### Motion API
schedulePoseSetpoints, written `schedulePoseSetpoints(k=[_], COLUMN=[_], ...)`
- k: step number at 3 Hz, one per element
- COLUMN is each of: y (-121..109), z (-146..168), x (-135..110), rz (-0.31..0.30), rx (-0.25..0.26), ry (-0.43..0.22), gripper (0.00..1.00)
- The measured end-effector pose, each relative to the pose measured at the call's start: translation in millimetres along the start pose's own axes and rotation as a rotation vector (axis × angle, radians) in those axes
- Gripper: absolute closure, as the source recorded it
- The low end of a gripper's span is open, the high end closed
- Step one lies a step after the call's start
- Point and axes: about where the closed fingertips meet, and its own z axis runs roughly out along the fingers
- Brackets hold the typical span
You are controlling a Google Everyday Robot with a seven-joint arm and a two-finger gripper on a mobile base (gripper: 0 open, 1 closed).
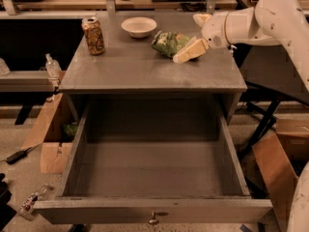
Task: Place green jalapeno chip bag into top drawer
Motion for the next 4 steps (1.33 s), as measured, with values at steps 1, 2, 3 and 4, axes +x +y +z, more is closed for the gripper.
schedulePoseSetpoints(k=[1,2,3,4], y=[3,4,-3,-25], z=[6,33,69,73], x=[1,0,0,12], rz=[0.006,0.017,-0.01,-0.056], rx=[-0.01,-0.031,-0.02,0.03], ry=[-0.007,-0.057,-0.028,0.068], gripper=[0.0,0.0,0.0,0.0])
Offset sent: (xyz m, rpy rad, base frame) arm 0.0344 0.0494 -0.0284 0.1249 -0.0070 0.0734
